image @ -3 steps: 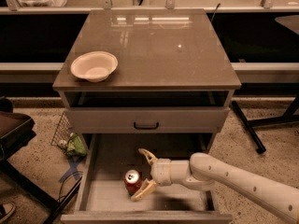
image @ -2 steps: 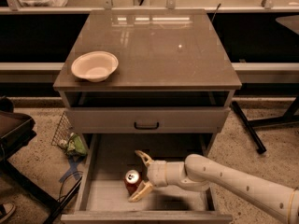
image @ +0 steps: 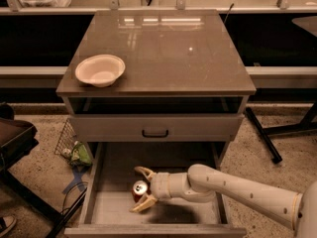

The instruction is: Pick coke can from middle drawer and place on counter

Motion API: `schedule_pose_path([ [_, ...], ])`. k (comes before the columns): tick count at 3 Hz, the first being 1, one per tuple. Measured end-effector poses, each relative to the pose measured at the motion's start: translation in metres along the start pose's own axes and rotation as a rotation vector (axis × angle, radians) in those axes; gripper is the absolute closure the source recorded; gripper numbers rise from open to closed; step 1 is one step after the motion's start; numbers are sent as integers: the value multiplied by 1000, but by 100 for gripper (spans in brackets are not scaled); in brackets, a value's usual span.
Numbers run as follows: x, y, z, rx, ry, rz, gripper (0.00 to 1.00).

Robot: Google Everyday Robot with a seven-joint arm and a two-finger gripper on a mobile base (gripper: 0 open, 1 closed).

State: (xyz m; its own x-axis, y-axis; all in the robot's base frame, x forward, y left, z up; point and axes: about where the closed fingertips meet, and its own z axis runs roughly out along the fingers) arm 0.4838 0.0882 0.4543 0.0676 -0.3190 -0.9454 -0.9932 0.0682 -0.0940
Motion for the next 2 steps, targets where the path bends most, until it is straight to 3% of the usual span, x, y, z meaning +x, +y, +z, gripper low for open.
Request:
schedule_pose_path([
  [1,8,2,7,-10,33,6,40],
  [2,16,4,13,-9,79,19,72],
])
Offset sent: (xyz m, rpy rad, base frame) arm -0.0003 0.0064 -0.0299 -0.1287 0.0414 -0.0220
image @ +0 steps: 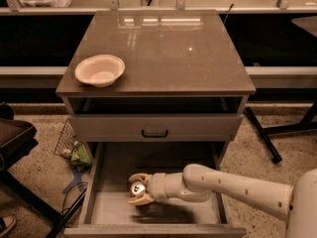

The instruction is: Pick coke can from middle drawer and place on counter

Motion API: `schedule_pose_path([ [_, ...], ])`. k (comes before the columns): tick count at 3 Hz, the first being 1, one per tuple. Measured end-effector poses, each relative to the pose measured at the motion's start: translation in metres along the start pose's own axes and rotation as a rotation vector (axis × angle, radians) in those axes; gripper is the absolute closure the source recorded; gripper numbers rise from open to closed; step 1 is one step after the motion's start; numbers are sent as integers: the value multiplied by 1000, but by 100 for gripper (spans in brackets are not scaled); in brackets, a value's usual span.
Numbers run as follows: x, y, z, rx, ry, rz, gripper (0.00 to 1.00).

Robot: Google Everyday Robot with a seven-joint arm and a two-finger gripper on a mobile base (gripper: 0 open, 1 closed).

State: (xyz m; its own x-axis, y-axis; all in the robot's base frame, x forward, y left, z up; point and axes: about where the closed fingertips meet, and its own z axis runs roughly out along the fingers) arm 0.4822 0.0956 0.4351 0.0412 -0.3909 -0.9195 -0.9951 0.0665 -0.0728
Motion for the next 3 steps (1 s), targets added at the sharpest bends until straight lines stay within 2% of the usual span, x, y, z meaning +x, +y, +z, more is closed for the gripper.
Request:
schedule_pose_path([
  [1,-3,0,-1,0,0,0,95],
  [2,-3,0,-1,0,0,0,100],
  [3,-3,0,-1,0,0,0,100],
])
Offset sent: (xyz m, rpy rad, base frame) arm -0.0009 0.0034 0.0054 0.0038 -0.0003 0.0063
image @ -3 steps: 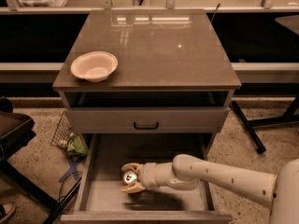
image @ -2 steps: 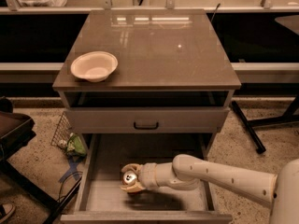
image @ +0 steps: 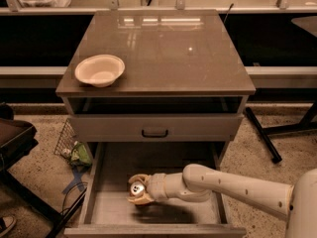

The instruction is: Pick coke can from middle drawer and place on counter

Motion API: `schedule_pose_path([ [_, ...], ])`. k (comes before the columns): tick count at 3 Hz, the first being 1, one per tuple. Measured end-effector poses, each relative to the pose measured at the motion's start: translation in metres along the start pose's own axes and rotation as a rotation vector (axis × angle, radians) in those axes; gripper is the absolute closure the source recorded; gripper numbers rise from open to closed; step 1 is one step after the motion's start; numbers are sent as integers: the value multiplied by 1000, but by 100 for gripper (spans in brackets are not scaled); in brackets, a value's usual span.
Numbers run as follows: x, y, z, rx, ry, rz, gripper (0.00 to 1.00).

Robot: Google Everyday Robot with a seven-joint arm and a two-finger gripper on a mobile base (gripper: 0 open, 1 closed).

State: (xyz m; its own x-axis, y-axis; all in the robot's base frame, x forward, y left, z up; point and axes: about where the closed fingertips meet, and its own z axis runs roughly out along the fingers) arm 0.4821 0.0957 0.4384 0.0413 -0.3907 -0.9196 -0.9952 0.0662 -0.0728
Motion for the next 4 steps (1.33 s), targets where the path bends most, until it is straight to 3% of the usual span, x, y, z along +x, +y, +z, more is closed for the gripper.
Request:
schedule_pose_path([
  [2,0,0,0,0,0,0,100],
  [3,-27,-1,-14,8,-4,-3,100],
  [4,-118,12,-57,30,-40,44,100],
])
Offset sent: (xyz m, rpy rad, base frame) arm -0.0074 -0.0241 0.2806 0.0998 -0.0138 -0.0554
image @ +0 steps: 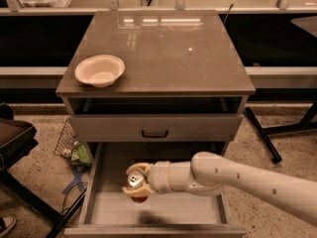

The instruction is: Pick coke can from middle drawer and place on counter

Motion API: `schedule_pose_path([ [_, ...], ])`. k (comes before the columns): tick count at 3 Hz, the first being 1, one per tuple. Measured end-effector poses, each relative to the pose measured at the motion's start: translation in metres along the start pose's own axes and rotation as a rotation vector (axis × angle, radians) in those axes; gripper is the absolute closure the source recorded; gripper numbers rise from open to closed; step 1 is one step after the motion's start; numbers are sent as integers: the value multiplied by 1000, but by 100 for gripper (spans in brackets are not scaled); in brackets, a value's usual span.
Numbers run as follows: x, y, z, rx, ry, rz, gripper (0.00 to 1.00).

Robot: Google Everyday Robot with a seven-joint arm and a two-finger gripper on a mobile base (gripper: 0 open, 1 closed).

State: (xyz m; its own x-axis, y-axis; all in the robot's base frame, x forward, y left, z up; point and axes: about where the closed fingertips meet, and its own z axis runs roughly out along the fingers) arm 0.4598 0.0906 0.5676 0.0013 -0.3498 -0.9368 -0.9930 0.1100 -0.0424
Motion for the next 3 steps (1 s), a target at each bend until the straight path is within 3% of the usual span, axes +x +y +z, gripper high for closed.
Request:
schedule_pose_path([
  [1,-76,0,-38,36,2,-23,100],
  [2,-131,-2,-68,66,14,-55,100],
  [3,-182,-21,-89,53,10,-51,100],
])
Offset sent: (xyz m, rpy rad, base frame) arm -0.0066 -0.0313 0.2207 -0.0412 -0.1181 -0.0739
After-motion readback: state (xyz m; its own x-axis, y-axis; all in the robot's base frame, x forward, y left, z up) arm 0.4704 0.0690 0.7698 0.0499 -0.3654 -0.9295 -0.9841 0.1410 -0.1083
